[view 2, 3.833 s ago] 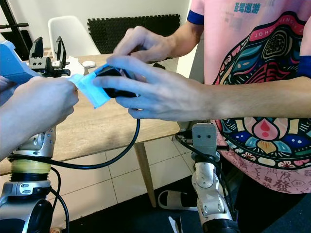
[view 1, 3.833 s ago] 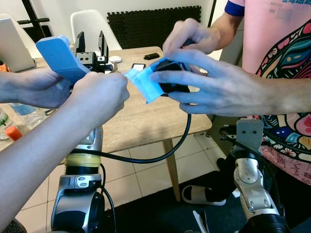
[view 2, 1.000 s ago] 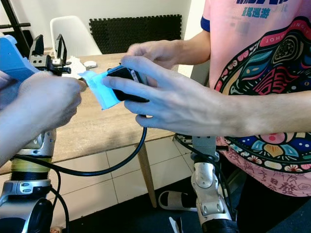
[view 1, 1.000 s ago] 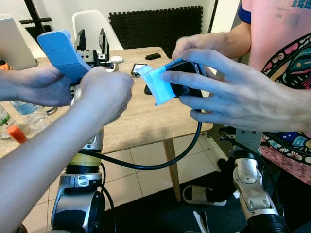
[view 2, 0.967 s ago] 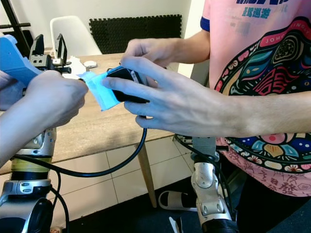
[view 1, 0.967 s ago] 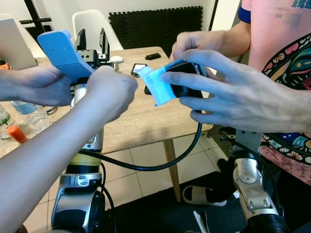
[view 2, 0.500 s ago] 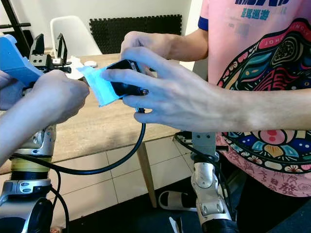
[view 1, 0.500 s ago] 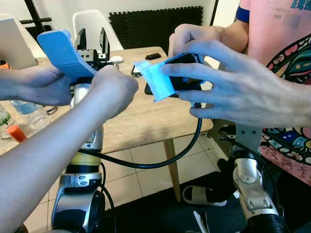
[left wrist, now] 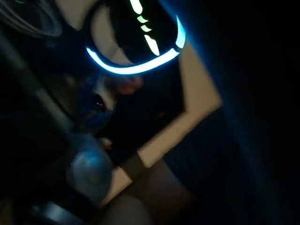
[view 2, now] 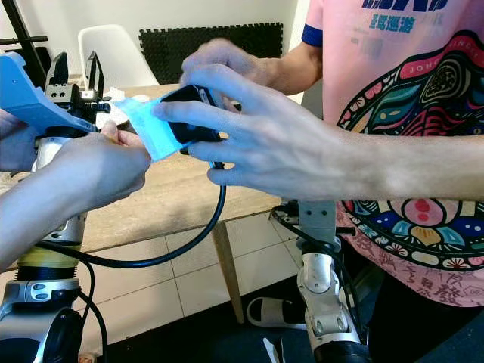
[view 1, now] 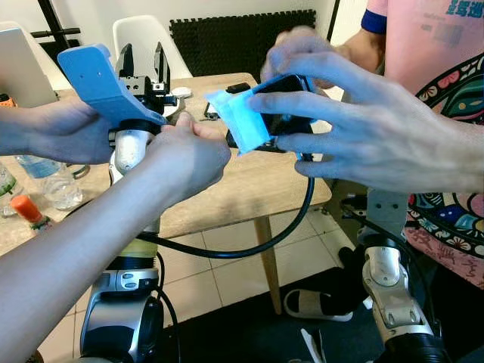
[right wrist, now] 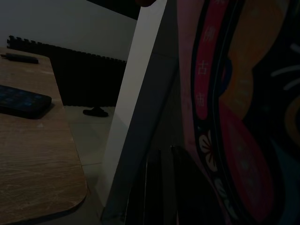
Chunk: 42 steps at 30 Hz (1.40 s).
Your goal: Restocking fridge
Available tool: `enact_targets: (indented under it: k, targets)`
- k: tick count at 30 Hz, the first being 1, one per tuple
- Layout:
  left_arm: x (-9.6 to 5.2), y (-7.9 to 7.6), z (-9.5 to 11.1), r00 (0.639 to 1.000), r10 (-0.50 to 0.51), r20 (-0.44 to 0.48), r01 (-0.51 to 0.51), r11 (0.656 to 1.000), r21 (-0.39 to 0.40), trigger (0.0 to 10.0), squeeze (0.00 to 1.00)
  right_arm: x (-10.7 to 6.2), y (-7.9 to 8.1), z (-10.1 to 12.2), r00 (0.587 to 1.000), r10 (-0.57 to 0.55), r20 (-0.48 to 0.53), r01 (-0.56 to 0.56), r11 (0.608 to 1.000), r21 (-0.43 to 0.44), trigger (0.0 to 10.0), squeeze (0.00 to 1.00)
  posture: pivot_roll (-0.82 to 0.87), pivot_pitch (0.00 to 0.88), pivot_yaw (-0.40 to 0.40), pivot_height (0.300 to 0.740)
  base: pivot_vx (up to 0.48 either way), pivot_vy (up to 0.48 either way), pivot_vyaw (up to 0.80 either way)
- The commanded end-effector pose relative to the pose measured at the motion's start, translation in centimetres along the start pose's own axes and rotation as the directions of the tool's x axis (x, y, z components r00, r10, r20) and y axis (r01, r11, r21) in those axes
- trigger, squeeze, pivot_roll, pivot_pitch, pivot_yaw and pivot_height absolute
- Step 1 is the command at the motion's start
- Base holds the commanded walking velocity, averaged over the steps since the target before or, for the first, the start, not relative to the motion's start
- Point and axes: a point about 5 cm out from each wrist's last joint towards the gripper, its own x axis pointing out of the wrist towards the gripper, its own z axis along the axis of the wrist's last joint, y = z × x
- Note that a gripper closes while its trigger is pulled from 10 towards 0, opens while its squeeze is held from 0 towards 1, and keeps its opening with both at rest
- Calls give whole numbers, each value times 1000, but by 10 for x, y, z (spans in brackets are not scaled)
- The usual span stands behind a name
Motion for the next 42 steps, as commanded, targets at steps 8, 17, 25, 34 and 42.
enact_targets:
  k: [8, 17, 25, 34, 42]
  targets:
    - [0, 0, 0, 1000, -10, -10, 10, 1000, 13, 10000, 0, -1, -1, -5, 1000, -6, -22, 6, 1000, -4, 10000, 0, -15, 0, -21, 740, 0, 0, 0]
    - [1, 0, -1, 1000, -6, -12, 6, 1000, 15, 10000, 0, -1, 0, -5, 1000, -7, -22, 7, 1000, -3, 10000, 0, -16, 0, -20, 740, 0, 0, 0]
    - [1, 1, -2, 1000, -6, -16, 6, 1000, 16, 10000, 0, -1, -1, -4, 1000, -9, -19, 9, 1000, -1, 10000, 0, -18, 0, -18, 740, 0, 0, 0]
    - [1, 0, -3, 1000, -5, -20, 5, 1000, 19, 10000, 0, 0, -1, -3, 1000, -11, -16, 11, 1000, 0, 10000, 0, -18, 0, -19, 740, 0, 0, 0]
    - [1, 0, -3, 1000, -3, -18, 3, 1000, 18, 10000, 0, 1, -2, -3, 1000, -10, -17, 10, 1000, -3, 10000, 0, -16, 0, -23, 740, 0, 0, 0]
